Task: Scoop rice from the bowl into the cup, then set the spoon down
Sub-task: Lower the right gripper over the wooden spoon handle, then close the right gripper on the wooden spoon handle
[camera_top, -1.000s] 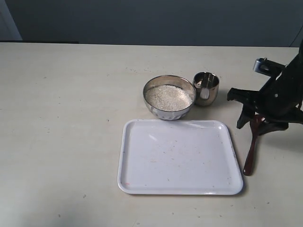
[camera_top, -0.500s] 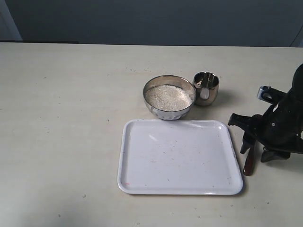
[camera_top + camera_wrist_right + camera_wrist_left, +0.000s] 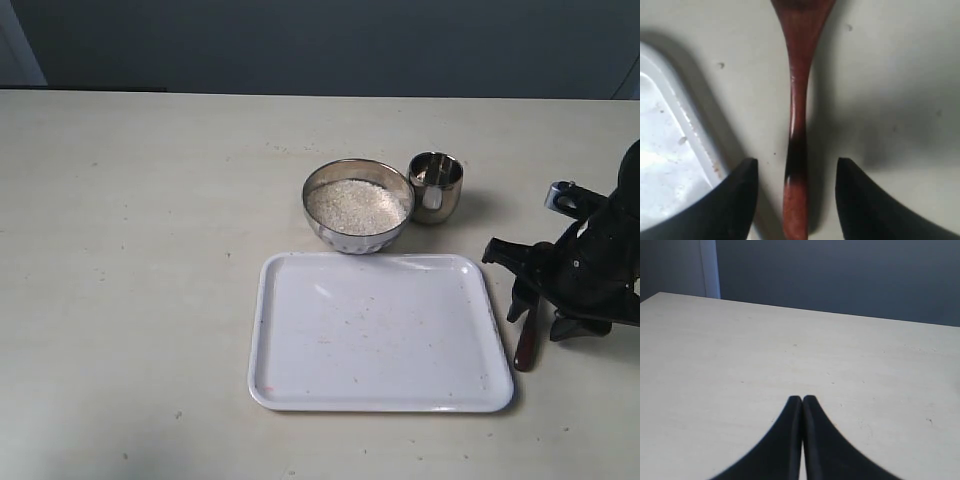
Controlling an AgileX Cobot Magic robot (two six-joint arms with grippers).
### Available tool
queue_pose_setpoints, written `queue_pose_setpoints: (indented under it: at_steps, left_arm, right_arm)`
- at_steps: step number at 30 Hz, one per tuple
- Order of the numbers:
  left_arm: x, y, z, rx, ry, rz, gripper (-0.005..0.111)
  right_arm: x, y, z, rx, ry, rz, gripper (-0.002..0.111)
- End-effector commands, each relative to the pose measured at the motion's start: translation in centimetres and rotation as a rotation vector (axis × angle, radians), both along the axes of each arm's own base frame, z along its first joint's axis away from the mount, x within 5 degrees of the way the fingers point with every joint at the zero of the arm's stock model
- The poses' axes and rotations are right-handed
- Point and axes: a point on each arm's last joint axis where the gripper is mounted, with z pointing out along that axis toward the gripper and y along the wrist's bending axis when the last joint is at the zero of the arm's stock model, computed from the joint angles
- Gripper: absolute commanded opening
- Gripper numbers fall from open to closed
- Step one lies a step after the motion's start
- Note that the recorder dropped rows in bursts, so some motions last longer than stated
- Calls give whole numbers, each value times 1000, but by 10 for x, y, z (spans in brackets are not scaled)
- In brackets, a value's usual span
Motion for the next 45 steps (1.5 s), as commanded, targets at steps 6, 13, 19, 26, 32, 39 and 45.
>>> queue_pose_setpoints:
  at_steps: [6,13,19,26,32,39,45]
  left_arm:
    - [0,0,3,-6,-17,2,1]
    - [0,0,3,-6,-17,2,1]
    - [0,0,3,-6,-17,2,1]
    - [0,0,3,-6,-17,2,1]
    - [0,0,3,-6,-17,2,1]
    - [0,0,3,-6,-17,2,1]
    - [0,0,3,-6,-17,2,1]
  right_arm:
    - [2,0,-1,-3,-25,0,47]
    - [2,0,-1,-4,-24,1,47]
    - [1,0,-2,-6,-22,3,47]
    - [-8,-4,-11,-14,-13,-3,47]
    - [-9,-4,-12,-13,-22,-6,47]
    - [-9,-4,-12,-11,-17,-10,47]
    - [-10,-4,-12,-12,-9,-9,47]
